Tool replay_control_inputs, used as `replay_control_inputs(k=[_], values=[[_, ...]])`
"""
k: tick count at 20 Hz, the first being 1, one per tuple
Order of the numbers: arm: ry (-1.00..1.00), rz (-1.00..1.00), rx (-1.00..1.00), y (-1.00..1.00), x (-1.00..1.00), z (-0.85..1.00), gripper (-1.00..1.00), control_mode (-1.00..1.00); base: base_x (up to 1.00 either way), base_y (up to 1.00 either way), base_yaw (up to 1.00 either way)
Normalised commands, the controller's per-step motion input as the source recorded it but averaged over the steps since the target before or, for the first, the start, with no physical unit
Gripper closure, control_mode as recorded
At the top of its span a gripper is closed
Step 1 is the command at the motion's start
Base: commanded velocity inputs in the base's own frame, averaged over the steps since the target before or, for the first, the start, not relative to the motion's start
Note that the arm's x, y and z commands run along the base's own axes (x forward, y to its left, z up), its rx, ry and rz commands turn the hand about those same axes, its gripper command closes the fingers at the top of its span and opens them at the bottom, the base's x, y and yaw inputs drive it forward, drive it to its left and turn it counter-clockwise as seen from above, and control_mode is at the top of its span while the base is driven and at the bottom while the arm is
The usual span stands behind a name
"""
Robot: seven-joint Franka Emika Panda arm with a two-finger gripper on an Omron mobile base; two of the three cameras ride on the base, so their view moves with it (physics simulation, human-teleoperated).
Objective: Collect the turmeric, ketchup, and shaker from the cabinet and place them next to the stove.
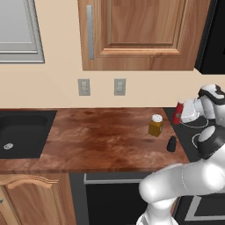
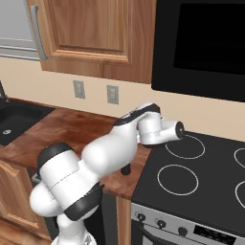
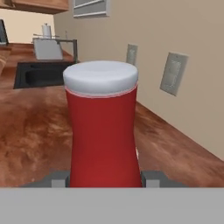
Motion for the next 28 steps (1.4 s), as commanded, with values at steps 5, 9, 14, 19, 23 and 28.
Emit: replay_control_inputs(k=[5,9,14,19,23,28], values=[[0.0,0.02,0.0,-0.08,0.14,-0.28,1.0,-1.0,0.0,0.0,0.0],[0.01,0.05,0.0,-0.04,0.2,-0.3,1.0,-1.0,0.0,0.0,0.0],[0.0,0.06,0.0,-0.05,0.14,-0.3,1.0,-1.0,0.0,0.0,0.0],[0.0,0.05,0.0,-0.05,0.07,-0.33,1.0,-1.0,0.0,0.0,0.0],[0.0,0.05,0.0,-0.01,0.06,-0.3,1.0,-1.0,0.0,0.0,0.0],[0.0,0.05,0.0,0.0,0.05,-0.28,1.0,-1.0,0.0,0.0,0.0]])
